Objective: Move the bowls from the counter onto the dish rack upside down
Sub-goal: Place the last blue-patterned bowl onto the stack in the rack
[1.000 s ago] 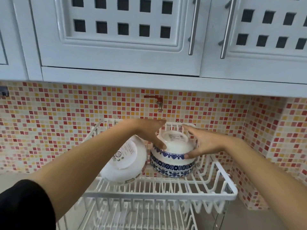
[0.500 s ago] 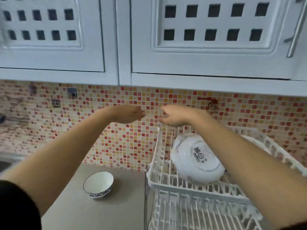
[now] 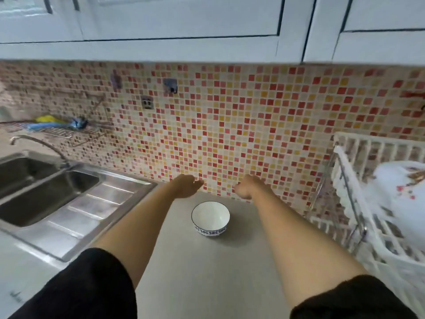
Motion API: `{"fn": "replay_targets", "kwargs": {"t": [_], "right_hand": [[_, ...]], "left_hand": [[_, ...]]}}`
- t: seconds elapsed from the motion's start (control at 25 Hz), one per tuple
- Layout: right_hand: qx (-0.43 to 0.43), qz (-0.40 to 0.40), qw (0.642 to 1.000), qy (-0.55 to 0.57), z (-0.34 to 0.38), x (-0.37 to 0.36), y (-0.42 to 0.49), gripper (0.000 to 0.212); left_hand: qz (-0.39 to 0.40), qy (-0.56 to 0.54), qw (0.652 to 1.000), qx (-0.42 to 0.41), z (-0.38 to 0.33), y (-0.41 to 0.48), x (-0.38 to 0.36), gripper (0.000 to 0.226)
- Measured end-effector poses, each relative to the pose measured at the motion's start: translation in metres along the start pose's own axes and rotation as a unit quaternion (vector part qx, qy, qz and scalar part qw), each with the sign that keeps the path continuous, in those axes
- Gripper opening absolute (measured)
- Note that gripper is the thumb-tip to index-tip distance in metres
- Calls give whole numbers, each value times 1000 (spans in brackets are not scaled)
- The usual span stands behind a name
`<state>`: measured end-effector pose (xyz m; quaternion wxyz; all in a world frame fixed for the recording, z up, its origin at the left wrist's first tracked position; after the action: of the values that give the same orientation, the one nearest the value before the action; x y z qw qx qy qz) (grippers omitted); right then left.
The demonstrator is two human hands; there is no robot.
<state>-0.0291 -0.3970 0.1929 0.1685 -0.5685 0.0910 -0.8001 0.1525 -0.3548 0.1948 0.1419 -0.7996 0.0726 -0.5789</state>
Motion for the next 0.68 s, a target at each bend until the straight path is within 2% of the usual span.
{"fn": "replay_targets", "kwargs": {"t": [0.32,0.52,0.56,0.68], "right_hand": [[-79,41,986,140,-41,-157,90,63],[-115,49,940,316,-42,-220,125,71],[-118,60,929,344,-40,-230,131,70],[-128,57,911,388,-41,-243,141,44]], "left_hand": [[8,-129,987,99,87,84,-130,52],[36,-236,964,115,91,116,-187,46],[35,-259,958,116,90,120,-192,46],[6,-288,949,129,91,123,-192,41]]}}
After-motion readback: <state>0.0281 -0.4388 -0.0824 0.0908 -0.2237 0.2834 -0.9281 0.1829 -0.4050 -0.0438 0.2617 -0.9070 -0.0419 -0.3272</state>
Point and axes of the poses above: each hand's wrist, its own y-axis towards the middle knuckle, its own x-axis out of the back of the hand, z = x × y, the point moved 9 cm from there along y, towards the middle knuckle, and after that the axes turned 10 degrees about z, right-handed, at the moved point
